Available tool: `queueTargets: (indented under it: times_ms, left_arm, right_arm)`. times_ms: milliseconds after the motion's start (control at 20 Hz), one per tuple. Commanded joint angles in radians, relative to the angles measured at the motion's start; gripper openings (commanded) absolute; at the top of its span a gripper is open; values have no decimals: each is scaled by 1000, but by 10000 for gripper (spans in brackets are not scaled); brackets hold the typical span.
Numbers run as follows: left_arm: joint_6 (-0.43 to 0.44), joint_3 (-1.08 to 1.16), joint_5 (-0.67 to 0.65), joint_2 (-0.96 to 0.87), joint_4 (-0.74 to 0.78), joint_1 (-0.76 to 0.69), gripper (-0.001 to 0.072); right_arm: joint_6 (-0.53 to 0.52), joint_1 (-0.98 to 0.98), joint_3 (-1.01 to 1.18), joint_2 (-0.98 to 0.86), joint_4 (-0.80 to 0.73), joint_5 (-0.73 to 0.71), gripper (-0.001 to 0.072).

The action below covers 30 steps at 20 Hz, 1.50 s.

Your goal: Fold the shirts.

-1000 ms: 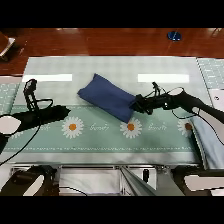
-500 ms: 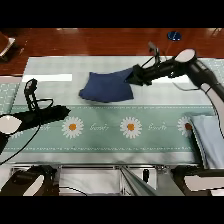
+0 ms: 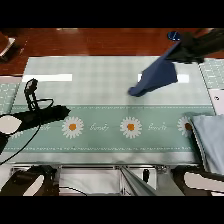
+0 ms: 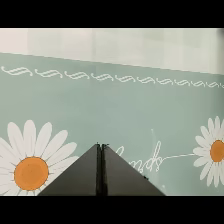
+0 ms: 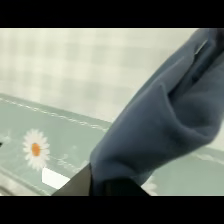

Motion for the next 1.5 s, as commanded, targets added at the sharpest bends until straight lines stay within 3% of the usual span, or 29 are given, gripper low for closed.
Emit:
queueTargets:
  times_ms: [0,200,400,600,850,950,1000,1050,1100,1150,1350,1400,1450]
  left_arm:
    - [2,0,0,-1,-5,0,16]
    - [2,0,0,-1,-5,0,16]
    - [2,0,0,-1,-5,0,16]
    - [2,0,0,-1,-34,0,16]
    - [2,0,8,-1,-50,0,16]
    - [2,0,16,-1,-50,0,16]
    - [2,0,18,-1,-50,0,16]
    - [2,0,19,-1,-51,0,16]
    - [2,0,23,-1,-58,0,16]
    - [2,0,31,-1,-66,0,16]
    - [3,17,145,-1,-100,1,16]
    - [22,53,159,-2,-102,3,16]
    - [62,114,166,-5,-102,3,16]
  right_arm:
    - [64,-184,22,108,-80,135,25]
    - [83,-426,22,182,-109,248,25]
    - [122,-629,22,264,-201,248,25]
    - [113,-751,-7,364,-428,249,25]
    - [-5,-866,-340,546,-637,249,26]
    - [14,-914,-512,618,-705,248,26]
    - [34,-934,-594,650,-758,247,37]
    - [70,-940,-666,678,-841,247,173]
    - [90,-940,-719,699,-900,247,374]
    - [89,-940,-750,708,-904,235,409]
    - [89,-899,-664,657,-829,93,407]
    - [89,-869,-605,627,-761,43,391]
    - [89,-829,-537,587,-671,-3,314]
